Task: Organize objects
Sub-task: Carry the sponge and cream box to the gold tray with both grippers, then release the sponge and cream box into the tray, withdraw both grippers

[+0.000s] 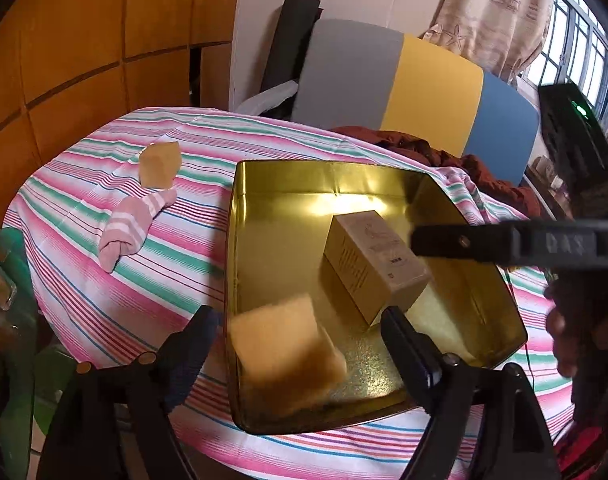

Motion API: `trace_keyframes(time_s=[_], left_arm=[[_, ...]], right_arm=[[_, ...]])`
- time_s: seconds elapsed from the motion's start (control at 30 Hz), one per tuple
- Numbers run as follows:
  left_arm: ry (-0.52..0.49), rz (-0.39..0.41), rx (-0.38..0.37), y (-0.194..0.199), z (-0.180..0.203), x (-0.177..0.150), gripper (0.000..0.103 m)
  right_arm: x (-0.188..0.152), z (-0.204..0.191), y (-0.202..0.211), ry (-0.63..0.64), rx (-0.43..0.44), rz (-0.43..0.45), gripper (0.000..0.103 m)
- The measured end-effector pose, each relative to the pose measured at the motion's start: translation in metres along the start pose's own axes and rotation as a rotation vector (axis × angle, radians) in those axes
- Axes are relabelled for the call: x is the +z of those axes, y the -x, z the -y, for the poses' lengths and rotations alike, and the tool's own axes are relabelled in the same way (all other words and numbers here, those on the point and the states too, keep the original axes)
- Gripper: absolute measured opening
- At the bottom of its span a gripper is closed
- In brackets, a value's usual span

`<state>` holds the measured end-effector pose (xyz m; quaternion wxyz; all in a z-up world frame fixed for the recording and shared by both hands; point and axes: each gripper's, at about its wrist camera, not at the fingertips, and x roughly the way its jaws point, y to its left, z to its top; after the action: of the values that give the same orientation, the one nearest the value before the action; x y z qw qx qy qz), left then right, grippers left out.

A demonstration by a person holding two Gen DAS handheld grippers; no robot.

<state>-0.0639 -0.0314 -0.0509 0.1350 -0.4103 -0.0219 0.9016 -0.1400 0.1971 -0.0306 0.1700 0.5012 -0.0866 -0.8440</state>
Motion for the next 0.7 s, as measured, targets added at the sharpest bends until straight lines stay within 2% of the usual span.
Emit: trace_keyframes(time_s=[0.07,0.23,0.4,0.7], left_arm=[[-0.006,0.000,-0.017,0.000,0.002,0.001,0.087],[-0.002,0.032,-0.002,0.013,0.008,0.003,0.087],[0.019,0.098,0.039,0.036,0.011,0.010,0.087],[0.022,0.129,0.111,0.052,0.021,0.012,0.087]], right_arm=[[-0.007,0.000,0.009,0.001,-0.019,0.011,0.089],[-0.023,0.008,0.028,-0.021,-0.039,0.039,0.091],[-0.037,0.008,0.043,0.003,-0.087,0.089,0.096],[-0.057,0.004,0.064,0.030,-0.167,0.190,0.102]])
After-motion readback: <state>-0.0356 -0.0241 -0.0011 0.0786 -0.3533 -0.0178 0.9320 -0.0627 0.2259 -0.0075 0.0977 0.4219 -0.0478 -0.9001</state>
